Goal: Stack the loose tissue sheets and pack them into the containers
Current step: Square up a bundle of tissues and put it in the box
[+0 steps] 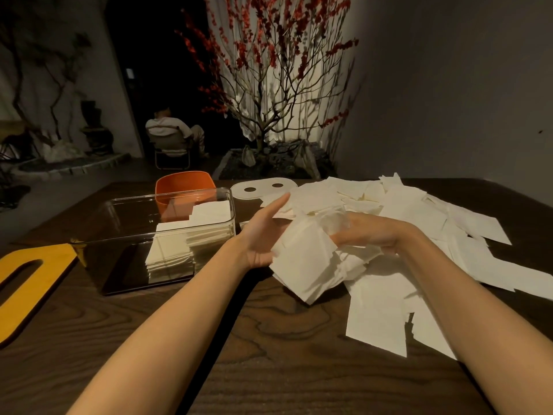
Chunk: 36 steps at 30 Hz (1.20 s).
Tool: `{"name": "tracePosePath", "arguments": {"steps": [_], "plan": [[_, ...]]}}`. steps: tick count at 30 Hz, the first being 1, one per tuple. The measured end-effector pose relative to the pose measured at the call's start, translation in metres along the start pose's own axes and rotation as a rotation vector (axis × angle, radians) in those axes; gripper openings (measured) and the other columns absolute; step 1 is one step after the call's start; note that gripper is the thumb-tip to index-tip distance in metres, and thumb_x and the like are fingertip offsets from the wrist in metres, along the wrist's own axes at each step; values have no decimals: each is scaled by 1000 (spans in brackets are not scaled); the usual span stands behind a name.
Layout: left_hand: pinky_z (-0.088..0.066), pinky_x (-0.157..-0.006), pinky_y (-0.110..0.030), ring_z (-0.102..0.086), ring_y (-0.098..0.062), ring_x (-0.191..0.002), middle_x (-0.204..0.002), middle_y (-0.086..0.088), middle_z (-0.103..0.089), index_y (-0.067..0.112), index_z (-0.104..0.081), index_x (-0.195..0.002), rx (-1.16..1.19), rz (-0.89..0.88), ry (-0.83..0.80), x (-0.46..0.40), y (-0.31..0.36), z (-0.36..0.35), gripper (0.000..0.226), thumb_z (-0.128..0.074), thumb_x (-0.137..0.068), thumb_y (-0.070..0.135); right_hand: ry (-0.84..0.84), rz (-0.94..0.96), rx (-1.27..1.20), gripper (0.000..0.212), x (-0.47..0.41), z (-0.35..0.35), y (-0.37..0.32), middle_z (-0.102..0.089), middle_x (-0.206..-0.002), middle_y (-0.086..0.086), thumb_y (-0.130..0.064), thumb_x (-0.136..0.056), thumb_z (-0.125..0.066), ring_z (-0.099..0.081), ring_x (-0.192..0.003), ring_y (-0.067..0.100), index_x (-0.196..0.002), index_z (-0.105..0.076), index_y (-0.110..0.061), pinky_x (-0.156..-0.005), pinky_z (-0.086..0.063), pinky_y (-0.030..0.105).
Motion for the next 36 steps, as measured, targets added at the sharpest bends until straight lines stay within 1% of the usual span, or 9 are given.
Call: {"name": "tracePosePath", "arguments": {"steps": [3, 9, 13, 16, 18, 20, 24, 29, 36], "plan": [[-48, -93, -39, -64, -25, -105, -116, -10, -68, 16, -65, -115, -117, 65, -15, 2, -2, 3, 60, -50, -80, 62, -62, 7, 28, 49, 3, 2, 0, -46, -111, -28, -34, -80, -69, -47, -100, -6, -118, -39, -42, -82, -37, 14], [-57, -71, -30, -70, -22, -87, -96, -8, -71, 13, -79, -93, -94, 150, -103, 3, -7, 5, 50, -63, -74, 57, 30, -13, 42, 46, -2, 7, 4, -46, -129, -10, -28, -91, -60, -46, -115, 11, -131, -38, -34, -89, -40, 24], [-52, -89, -40, -64, -33, -104, -113, -15, -65, 11, -69, -116, -25, 188, -195, 3, -15, 3, 61, -84, -67, 43, 57, -15, 90, 39, -3, 9, 4, -49, -125, -6, -26, -92, -60, -49, -111, 12, -125, -40, -32, -88, -43, 24], [-57, -80, -42, -68, -35, -95, -105, -19, -68, 7, -69, -111, 25, 197, -244, 1, -16, 0, 60, -90, -58, 28, 68, 1, 122, 30, -3, 11, 3, -50, -106, -14, -24, -92, -59, -51, -94, 6, -116, -41, -31, -76, -43, 13], [-58, -80, -43, -67, -37, -98, -107, -21, -67, 7, -61, -120, -6, 215, -289, 2, -17, -2, 67, -87, -60, 17, 78, 11, 147, 29, -3, 11, 2, -55, -108, -12, -23, -92, -60, -53, -93, 7, -116, -45, -29, -77, -43, 12], [-52, -93, -46, -60, -38, -112, -120, -22, -62, 12, -45, -134, -73, 243, -325, 0, -18, -2, 78, -81, -65, 10, 98, 19, 174, 34, -4, 11, 3, -58, -119, -2, -24, -91, -61, -55, -100, 11, -122, -49, -25, -84, -43, 17], [-24, -116, -54, -39, -42, -135, -150, -24, -34, 19, -29, -148, -111, 271, -306, -7, -21, 5, 93, -77, -70, 8, 126, 18, 184, 34, -5, 13, 4, -55, -117, -4, -26, -91, -62, -53, -101, 12, -122, -48, -26, -82, -40, 16], [-47, -95, -53, -61, -39, -112, -117, -22, -65, 15, -37, -131, 69, 318, -484, 2, -18, -7, 36, -37, -97, 25, 146, 8, 150, 38, -7, 16, 9, -53, -116, -10, -30, -90, -63, -52, -100, 9, -123, -46, -29, -81, -40, 16], [-30, -109, -56, -41, -46, -131, -136, -28, -49, 5, -50, -138, 238, 394, -717, 2, -21, -9, 49, -38, -101, 35, 172, 42, 48, 27, -5, 22, 11, -48, -101, -23, -28, -90, -61, -50, -92, 4, -107, -43, -38, -74, -36, 10]]}}
Point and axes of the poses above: each hand's wrist, its own x-axis away from the middle knuckle, its own z-axis out of the back of the hand, y = z × x, the point moved 2 cm from there along -x, towards the middle knuckle
